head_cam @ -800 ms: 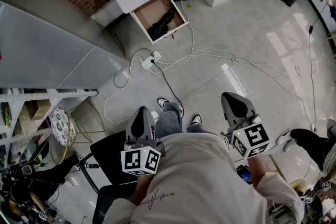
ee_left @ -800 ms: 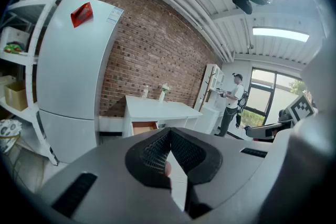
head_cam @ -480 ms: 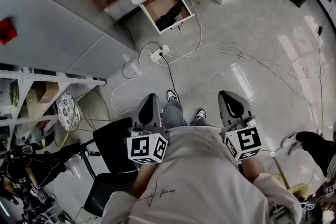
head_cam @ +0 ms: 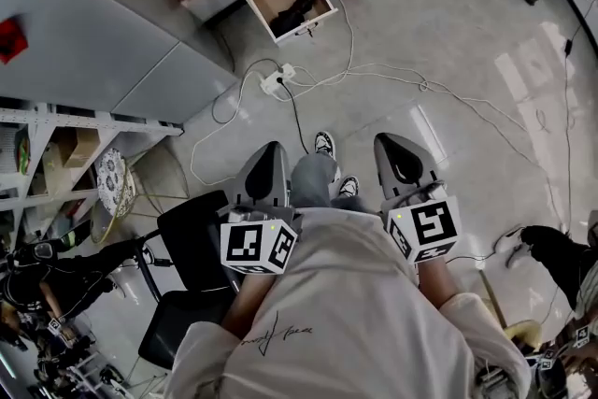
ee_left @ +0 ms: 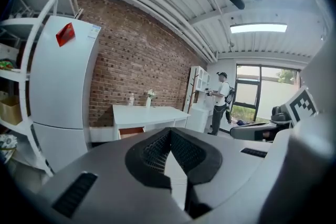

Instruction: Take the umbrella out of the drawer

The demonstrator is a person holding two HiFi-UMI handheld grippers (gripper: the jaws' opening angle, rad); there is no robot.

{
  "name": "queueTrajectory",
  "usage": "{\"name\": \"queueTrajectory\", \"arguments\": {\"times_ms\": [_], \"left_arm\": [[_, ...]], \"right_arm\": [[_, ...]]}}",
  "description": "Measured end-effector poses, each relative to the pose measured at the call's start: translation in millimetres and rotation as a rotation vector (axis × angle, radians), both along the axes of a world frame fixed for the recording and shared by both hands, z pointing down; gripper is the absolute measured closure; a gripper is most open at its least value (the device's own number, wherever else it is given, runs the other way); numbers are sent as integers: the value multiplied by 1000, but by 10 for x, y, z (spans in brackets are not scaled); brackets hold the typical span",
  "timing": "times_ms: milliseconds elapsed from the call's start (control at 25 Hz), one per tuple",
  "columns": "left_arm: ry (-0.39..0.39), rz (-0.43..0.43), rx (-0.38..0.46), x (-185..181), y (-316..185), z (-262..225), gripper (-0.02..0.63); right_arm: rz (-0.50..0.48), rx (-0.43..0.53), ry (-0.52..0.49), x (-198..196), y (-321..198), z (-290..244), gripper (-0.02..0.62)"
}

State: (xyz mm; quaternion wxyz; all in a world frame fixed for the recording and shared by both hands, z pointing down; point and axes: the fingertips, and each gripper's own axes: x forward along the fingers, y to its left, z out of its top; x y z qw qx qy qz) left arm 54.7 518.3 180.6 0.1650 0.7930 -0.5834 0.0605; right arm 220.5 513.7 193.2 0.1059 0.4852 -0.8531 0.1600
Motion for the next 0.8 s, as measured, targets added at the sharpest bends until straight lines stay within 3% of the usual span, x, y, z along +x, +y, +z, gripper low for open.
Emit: {"name": "queueTrajectory", "arguments": {"times_ms": [240, 800], "left_arm": [[-40, 4, -4, 110, -153, 24, 589], [-38, -8, -24, 32, -928, 138, 589]], "right_arm": [[-11, -22, 44, -36, -125, 94, 580], [-25, -51, 89, -194, -866, 140, 580]]}}
